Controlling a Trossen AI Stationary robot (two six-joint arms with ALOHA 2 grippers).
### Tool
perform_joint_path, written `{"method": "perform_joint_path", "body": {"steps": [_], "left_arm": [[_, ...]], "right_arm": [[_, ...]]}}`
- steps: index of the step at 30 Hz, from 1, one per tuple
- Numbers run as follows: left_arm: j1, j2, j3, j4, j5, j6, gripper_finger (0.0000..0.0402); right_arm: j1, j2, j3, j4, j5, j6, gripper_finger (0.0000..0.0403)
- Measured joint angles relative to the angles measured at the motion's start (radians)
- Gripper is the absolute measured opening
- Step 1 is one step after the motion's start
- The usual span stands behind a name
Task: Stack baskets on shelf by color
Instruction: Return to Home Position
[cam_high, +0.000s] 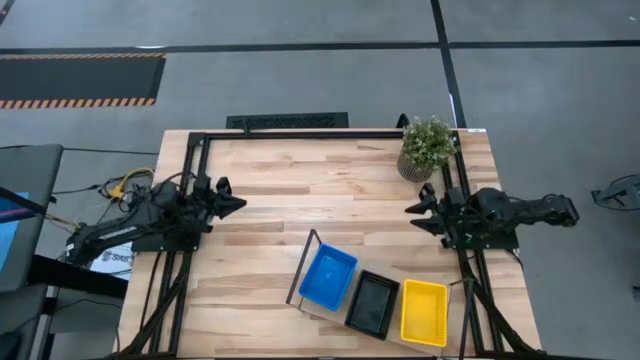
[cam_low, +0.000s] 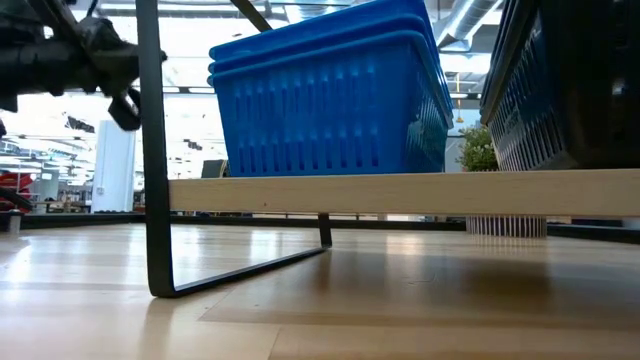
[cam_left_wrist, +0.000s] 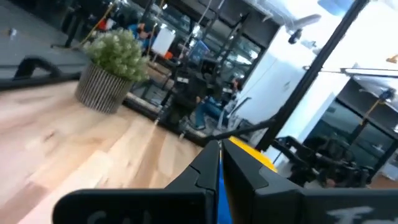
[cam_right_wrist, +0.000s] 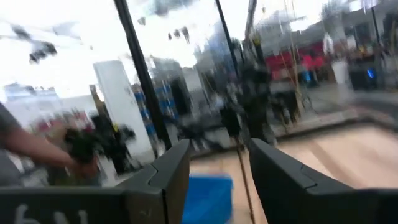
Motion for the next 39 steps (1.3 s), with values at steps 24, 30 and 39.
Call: {"method": "perform_joint_path", "body": {"steps": [24,30,39], "left_arm": [[0.000,0.000,0.003,-0.128,-0.056,0.000,0.0005],[0.000,0.000,0.003,-0.130,-0.057,0.011,0.0005],[0.000,0.000,0.005,-0.133,-0.057,0.011,0.0005]], "right_arm": [[-0.006,0.005,-0.001,-0.243,0.050,-0.048,0.0188],[-0.006,0.003,-0.001,-0.253,0.051,-0.048,0.0191],[-0.006,0.003,0.000,-0.258,0.050,-0.049,0.0188]]}}
